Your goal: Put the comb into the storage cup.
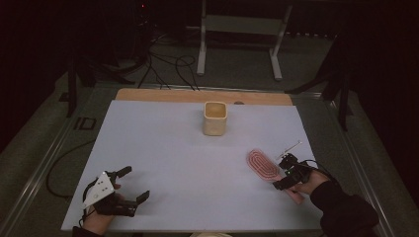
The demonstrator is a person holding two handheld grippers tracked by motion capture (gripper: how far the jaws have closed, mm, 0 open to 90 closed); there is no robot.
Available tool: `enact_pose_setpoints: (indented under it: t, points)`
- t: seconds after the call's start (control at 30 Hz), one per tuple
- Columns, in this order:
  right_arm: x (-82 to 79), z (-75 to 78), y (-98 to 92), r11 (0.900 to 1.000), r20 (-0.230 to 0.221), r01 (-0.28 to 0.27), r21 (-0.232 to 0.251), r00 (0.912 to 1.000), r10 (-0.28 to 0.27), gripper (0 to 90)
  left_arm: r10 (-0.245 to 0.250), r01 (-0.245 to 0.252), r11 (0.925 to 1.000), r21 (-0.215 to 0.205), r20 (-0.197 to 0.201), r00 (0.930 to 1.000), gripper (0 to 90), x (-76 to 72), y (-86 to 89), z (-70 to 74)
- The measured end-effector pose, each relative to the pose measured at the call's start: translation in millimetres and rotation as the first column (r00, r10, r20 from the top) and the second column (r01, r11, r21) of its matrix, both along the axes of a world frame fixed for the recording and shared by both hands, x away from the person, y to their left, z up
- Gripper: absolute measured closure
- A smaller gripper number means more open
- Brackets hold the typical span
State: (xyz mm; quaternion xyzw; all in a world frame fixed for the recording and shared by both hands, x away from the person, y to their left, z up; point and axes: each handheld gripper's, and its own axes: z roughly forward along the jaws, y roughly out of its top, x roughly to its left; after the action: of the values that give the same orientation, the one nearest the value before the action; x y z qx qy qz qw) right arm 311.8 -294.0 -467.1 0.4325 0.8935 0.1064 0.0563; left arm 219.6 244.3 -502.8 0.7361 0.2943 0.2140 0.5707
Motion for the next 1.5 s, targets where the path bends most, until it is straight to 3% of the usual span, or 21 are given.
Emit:
enact_pose_setpoints:
  t: [0.67,1.33,1.5]
  points:
    - [9.7,-13.1,4.1,0.999,-0.045,0.001,-0.042,0.999,-0.003,63.6,0.001,-0.001,1.0,0.001,0.003,1.0,0.2,-0.6,-0.2,0.2]
    - [13.3,-20.2,11.5,0.996,-0.069,-0.018,-0.083,0.9976,0.012,67.5,-0.001,0.001,1.0,0.004,-0.004,1.0,0.1,0.0,-0.8,-0.7]
    - [8.9,-20.3,15.1,0.994,-0.046,-0.035,-0.104,0.9985,0.03,69.7,-0.002,0.002,1.0,0.006,-0.006,1.0,0.2,0.2,-0.8,-1.1]
